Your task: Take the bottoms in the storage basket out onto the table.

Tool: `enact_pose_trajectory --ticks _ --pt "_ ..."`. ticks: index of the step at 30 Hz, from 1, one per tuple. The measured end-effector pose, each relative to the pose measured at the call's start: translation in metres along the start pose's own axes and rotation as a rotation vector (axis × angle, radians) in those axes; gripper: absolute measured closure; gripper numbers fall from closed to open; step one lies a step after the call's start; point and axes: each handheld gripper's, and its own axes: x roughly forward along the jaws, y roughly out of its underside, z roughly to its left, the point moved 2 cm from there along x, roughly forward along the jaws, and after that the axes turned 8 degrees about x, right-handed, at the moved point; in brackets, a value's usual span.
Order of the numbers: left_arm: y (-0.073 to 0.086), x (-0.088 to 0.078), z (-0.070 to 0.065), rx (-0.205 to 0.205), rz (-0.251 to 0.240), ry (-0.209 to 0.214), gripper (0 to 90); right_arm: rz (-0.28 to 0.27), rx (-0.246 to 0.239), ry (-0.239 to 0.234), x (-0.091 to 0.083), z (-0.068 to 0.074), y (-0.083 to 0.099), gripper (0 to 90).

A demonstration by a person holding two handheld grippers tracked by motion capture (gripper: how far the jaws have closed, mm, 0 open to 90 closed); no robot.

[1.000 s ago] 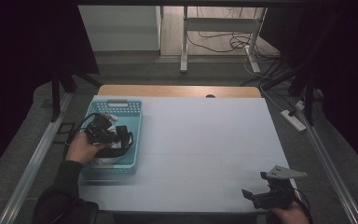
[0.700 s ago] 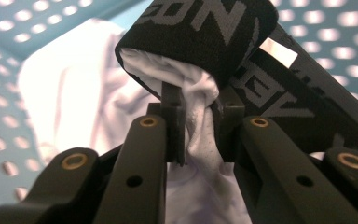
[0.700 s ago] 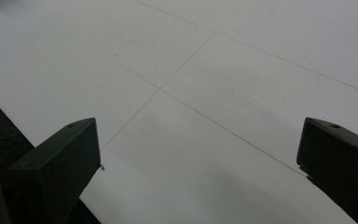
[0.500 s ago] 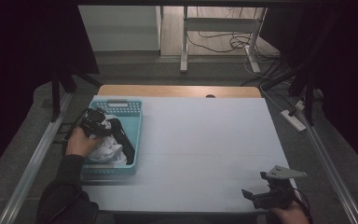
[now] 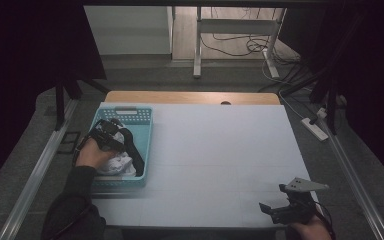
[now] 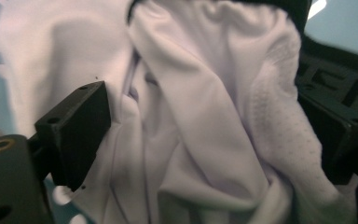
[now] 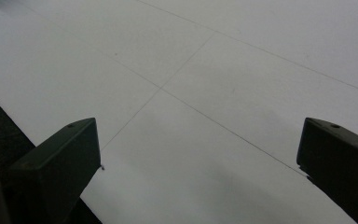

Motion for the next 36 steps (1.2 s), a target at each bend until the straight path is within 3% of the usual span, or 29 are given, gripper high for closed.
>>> enact_pose_trajectory --ticks 5,8,10,12,14,17,25,36 --pt "0.002 0.003 0.005 -0.056 -0.009 0.108 12.9 -0.001 -0.001 -0.001 0.000 0.000 0.000 0.0" --pt "0.004 0.001 0.003 -0.067 -0.020 0.125 18.0 0.001 -0.002 -0.002 0.000 0.000 0.000 0.0" --pt "0.005 -0.002 0.000 -0.071 -0.030 0.128 29.4 0.003 -0.004 -0.003 0.000 0.001 0.000 0.0" --pt "0.006 -0.005 -0.002 -0.058 -0.038 0.138 48.0 0.005 -0.008 -0.003 0.000 0.001 0.000 0.0" --pt "0.007 -0.007 -0.003 -0.043 -0.032 0.122 66.5 0.006 -0.011 -0.003 0.000 0.001 0.000 0.0" --pt "0.007 -0.008 -0.003 -0.058 -0.028 0.126 76.9 0.007 -0.012 -0.002 0.000 0.001 0.000 1.1" --pt "0.006 -0.012 -0.002 -0.074 -0.043 0.147 80.6 0.005 -0.014 -0.006 0.000 0.001 0.000 1.4" --pt "0.007 -0.031 0.001 -0.079 -0.159 0.213 81.2 0.004 -0.013 -0.003 0.000 0.001 0.000 1.4"
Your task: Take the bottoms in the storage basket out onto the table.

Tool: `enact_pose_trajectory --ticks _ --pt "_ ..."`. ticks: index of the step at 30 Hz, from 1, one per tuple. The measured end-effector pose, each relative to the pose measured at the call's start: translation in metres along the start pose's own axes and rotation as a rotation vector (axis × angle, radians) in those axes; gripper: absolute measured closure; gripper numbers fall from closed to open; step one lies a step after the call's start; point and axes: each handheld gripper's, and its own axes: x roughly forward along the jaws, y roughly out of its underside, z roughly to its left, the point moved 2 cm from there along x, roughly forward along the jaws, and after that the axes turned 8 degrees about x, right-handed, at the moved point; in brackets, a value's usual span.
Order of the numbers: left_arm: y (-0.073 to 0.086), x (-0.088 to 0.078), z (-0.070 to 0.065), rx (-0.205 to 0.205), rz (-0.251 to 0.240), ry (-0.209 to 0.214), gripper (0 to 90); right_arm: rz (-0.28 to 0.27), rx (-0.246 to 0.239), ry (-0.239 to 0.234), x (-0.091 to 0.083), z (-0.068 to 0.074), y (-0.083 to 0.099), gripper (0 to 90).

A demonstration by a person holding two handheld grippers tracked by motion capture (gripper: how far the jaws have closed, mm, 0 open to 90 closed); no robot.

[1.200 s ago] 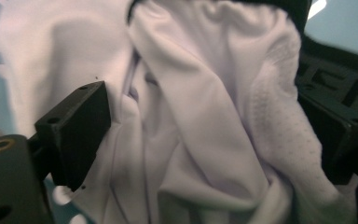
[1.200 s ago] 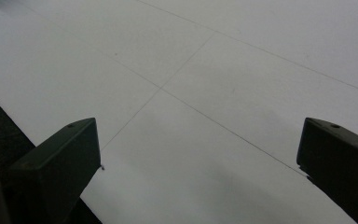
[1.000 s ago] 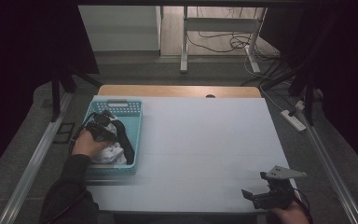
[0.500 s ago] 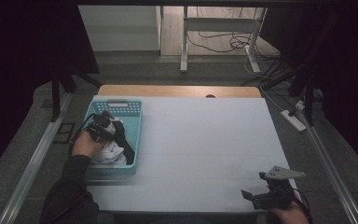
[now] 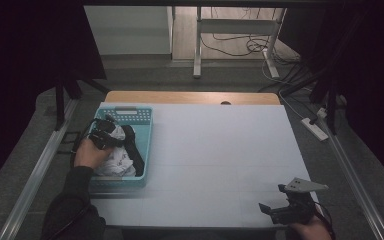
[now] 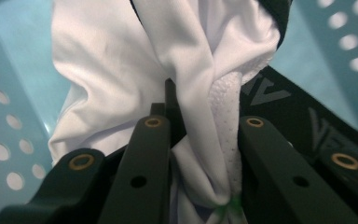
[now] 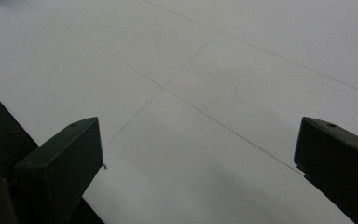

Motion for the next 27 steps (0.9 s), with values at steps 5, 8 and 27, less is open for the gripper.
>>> enact_pose_trajectory --ticks 5,8,27 --pt "-0.003 -0.012 -0.002 0.008 -0.061 0.024 81.3 0.001 0.001 0.002 0.000 0.000 0.000 1.4" --pt "-0.005 -0.022 -0.004 0.008 -0.095 0.033 81.3 0.001 0.002 0.001 0.000 0.000 0.000 1.4" --pt "-0.022 -0.078 -0.011 0.060 -0.209 0.051 81.3 0.003 0.005 0.006 0.000 0.000 0.000 1.4"
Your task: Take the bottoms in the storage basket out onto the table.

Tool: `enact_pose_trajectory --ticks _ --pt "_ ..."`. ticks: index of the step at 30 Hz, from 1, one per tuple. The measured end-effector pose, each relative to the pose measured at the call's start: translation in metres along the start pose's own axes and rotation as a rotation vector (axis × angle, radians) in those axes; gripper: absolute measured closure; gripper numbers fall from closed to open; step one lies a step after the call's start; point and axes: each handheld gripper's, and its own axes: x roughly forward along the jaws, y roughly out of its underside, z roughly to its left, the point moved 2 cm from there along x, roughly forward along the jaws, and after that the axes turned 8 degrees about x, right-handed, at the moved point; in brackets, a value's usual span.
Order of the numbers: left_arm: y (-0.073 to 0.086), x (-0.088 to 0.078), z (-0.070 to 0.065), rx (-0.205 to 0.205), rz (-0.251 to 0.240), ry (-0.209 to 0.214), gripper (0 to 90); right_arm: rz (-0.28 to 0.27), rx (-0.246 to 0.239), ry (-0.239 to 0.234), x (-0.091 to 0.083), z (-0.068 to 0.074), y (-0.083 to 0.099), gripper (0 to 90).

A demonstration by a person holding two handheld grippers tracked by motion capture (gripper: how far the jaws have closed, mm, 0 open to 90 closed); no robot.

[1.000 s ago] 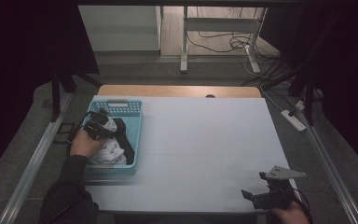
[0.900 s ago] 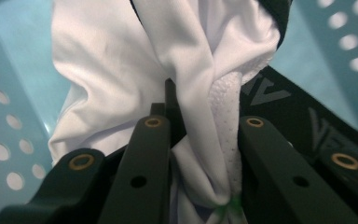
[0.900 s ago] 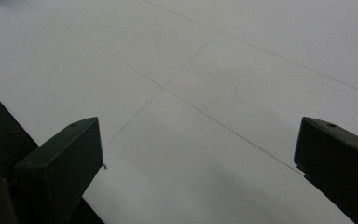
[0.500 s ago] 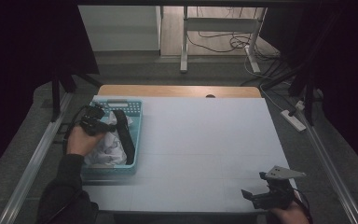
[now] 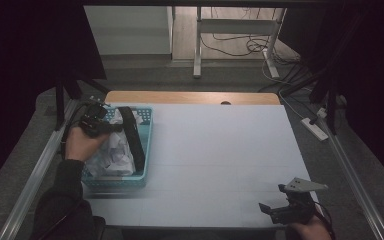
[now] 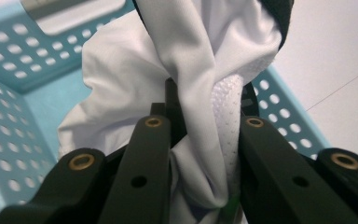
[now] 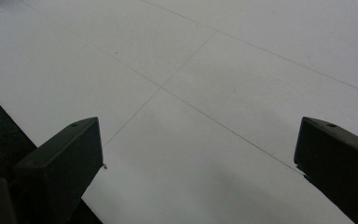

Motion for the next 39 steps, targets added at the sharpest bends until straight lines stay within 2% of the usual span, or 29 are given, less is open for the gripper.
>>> enact_pose_trajectory --ticks 3,12,15,17,19,21,25,28,29,32,34,36,37,39 --pt "-0.007 -0.009 -0.001 0.011 -0.009 -0.005 81.3 0.001 0.000 0.001 0.000 0.000 0.000 1.4" --pt "-0.028 -0.032 -0.008 0.050 -0.034 -0.056 81.3 0.001 0.004 0.002 0.000 0.000 0.000 1.4" --pt "-0.035 -0.041 -0.007 0.050 -0.055 -0.089 81.3 0.001 0.004 0.002 0.000 0.000 0.000 1.4" --pt "-0.039 -0.045 -0.006 0.045 -0.061 -0.129 81.3 0.000 0.004 0.002 0.000 0.000 0.000 1.4" --pt "-0.040 -0.046 -0.002 0.042 -0.063 -0.162 81.2 0.000 0.004 0.002 0.000 0.000 0.000 1.4" --pt "-0.038 -0.041 0.003 0.031 -0.061 -0.168 81.0 0.000 0.004 0.001 0.000 0.000 0.000 1.4" --pt "-0.023 -0.014 0.007 0.043 0.003 -0.101 79.5 0.000 0.004 0.001 0.000 0.000 0.000 1.4" --pt "-0.004 0.010 0.006 0.033 0.057 0.000 77.1 0.000 0.004 0.001 0.000 0.000 0.000 1.4" --pt "0.002 0.018 0.005 0.042 0.078 0.035 73.9 0.000 0.004 0.001 0.000 0.000 0.000 1.4" --pt "0.020 0.037 0.000 0.075 0.116 0.108 54.6 0.002 0.003 0.002 0.000 0.000 0.000 1.4" --pt "0.029 0.047 -0.004 0.098 0.139 0.168 36.6 0.002 0.002 0.002 0.000 0.000 0.000 1.4" --pt "0.037 0.057 -0.009 0.126 0.168 0.225 26.0 0.002 0.001 0.002 0.000 0.000 0.000 1.4" --pt "0.041 0.062 -0.012 0.142 0.190 0.238 19.9 0.002 0.002 0.002 0.000 0.000 0.000 1.4" --pt "0.046 0.072 -0.017 0.181 0.257 0.226 12.6 0.002 0.001 0.002 0.000 0.000 0.000 1.4"
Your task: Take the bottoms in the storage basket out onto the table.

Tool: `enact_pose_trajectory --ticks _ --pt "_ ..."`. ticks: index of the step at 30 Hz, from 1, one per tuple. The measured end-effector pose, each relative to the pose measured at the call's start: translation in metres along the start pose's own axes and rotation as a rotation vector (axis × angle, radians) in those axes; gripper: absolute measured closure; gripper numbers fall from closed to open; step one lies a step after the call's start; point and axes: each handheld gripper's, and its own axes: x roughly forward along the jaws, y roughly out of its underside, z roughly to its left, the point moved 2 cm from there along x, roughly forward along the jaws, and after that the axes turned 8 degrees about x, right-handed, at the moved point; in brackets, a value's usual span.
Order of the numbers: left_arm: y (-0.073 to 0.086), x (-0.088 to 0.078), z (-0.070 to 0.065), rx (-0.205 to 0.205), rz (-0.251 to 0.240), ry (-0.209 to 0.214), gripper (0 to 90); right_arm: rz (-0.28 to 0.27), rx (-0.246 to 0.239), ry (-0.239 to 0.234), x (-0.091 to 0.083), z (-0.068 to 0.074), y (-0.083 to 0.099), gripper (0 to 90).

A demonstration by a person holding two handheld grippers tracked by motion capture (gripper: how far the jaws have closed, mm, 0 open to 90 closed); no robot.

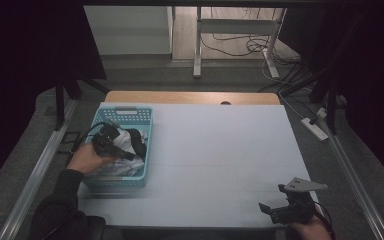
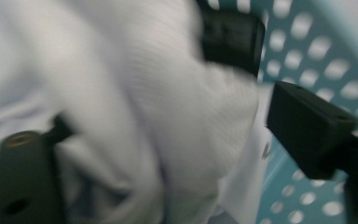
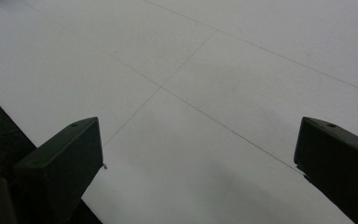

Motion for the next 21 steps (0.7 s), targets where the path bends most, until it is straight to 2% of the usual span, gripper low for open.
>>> enact_pose_trajectory --ticks 2,4,6,7,8,10,13,16,18,21 --pt "0.000 0.012 -0.002 0.020 0.070 -0.038 6.1 0.000 -0.001 0.001 0.000 0.000 0.000 1.4" --pt "0.000 0.024 -0.002 0.028 0.137 -0.077 4.2 0.000 -0.002 0.001 0.000 0.000 0.000 1.4" --pt "-0.001 0.029 -0.004 0.058 0.160 -0.154 4.3 -0.001 -0.001 0.000 0.000 0.000 0.000 1.4" --pt "-0.001 0.028 -0.005 0.071 0.165 -0.197 10.2 -0.001 -0.001 0.000 0.000 0.000 0.000 1.4" --pt "-0.002 0.025 -0.004 0.060 0.157 -0.206 19.5 -0.002 -0.001 0.000 0.000 0.000 0.000 1.4" --pt "0.000 0.019 0.001 0.020 0.142 -0.242 48.9 -0.001 -0.002 -0.001 0.000 0.000 0.000 1.4" --pt "0.004 0.018 0.005 -0.010 0.108 -0.234 70.6 -0.002 -0.005 0.000 0.000 0.000 0.000 1.4" --pt "0.003 0.016 0.004 -0.013 0.112 -0.246 75.9 -0.001 -0.004 0.000 0.000 0.000 0.000 1.4" --pt "0.001 0.013 0.003 -0.033 0.108 -0.252 77.4 -0.001 -0.004 0.000 0.000 0.000 0.000 1.4" --pt "0.000 0.006 0.005 -0.045 0.066 -0.260 77.8 -0.001 -0.002 0.000 0.000 0.000 0.000 1.4"
